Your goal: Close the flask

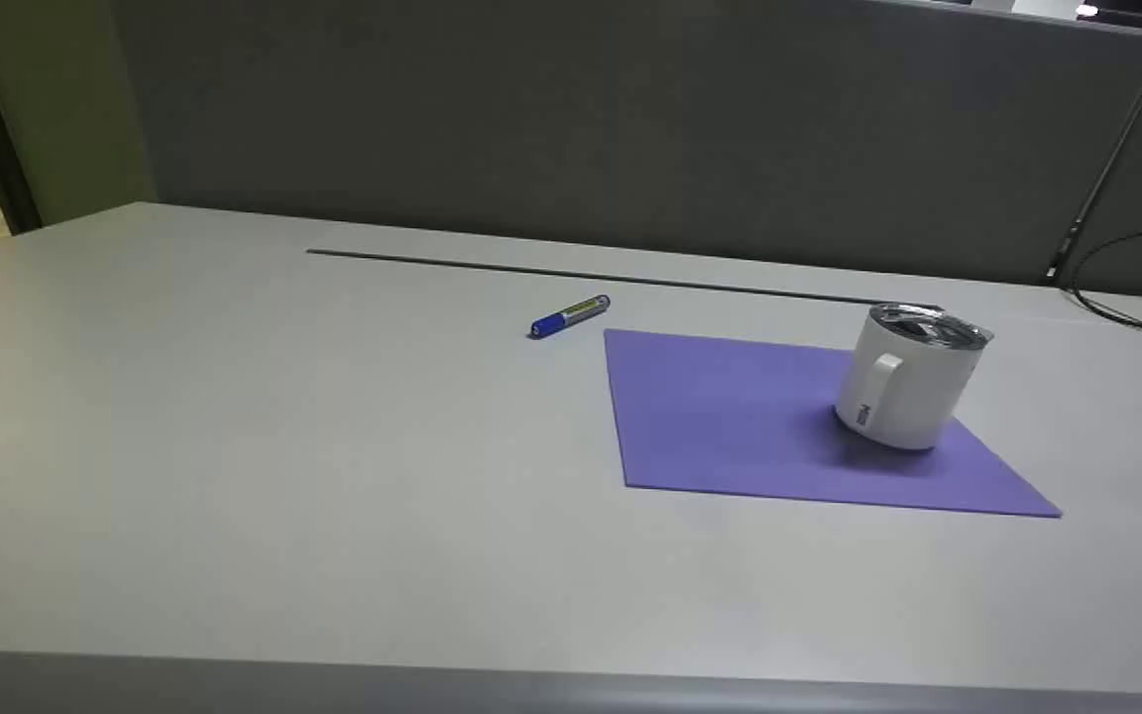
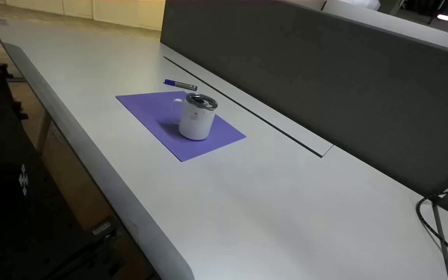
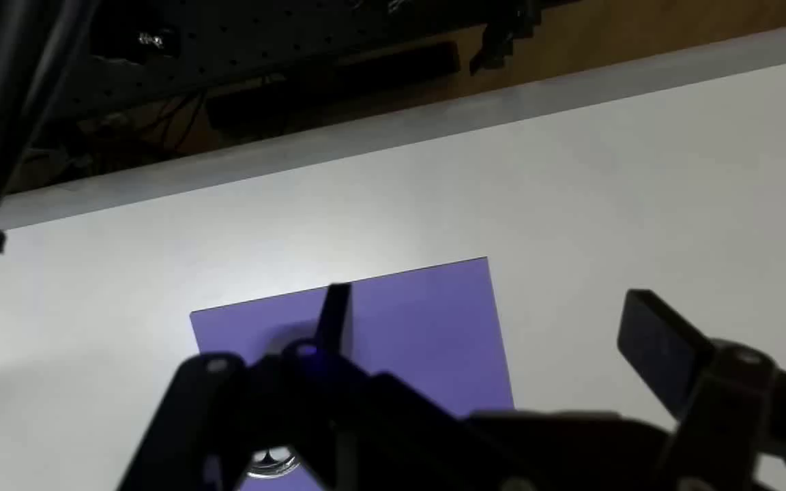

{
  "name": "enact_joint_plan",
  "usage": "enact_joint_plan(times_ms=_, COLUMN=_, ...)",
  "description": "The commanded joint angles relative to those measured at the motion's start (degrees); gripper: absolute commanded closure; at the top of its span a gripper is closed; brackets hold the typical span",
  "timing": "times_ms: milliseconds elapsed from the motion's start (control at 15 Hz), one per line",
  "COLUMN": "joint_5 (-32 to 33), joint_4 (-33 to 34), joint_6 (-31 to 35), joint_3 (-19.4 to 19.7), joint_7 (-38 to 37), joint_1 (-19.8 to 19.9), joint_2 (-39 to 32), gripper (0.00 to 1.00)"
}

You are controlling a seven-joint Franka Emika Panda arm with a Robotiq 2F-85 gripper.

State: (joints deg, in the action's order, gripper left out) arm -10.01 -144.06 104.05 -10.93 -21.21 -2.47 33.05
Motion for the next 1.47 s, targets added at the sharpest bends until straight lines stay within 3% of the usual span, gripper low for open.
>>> enact_joint_plan(times_ms=0, joint_5=0.17, joint_4=0.07, joint_6=-0.05, joint_3=0.29, joint_7=-0.13, joint_1=-0.31, joint_2=-0.07, gripper=0.0)
enact_joint_plan(times_ms=533, joint_5=0.17, joint_4=0.07, joint_6=-0.05, joint_3=0.29, joint_7=-0.13, joint_1=-0.31, joint_2=-0.14, gripper=0.0)
enact_joint_plan(times_ms=800, joint_5=4.16, joint_4=3.33, joint_6=10.66, joint_3=1.67, joint_7=-0.35, joint_1=3.73, joint_2=-8.34, gripper=0.0)
enact_joint_plan(times_ms=867, joint_5=5.71, joint_4=4.11, joint_6=14.02, joint_3=2.17, joint_7=-0.46, joint_1=4.86, joint_2=-10.64, gripper=0.25)
enact_joint_plan(times_ms=933, joint_5=7.4, joint_4=4.66, joint_6=17.01, joint_3=2.4, joint_7=-0.95, joint_1=5.76, joint_2=-12.53, gripper=0.26)
enact_joint_plan(times_ms=1067, joint_5=11.08, joint_4=5.87, joint_6=22.14, joint_3=3.09, joint_7=-1.33, joint_1=7.13, joint_2=-17.15, gripper=0.4)
enact_joint_plan(times_ms=1400, joint_5=18.51, joint_4=7.34, joint_6=25.65, joint_3=5.42, joint_7=-1.47, joint_1=7.77, joint_2=-26.87, gripper=0.75)
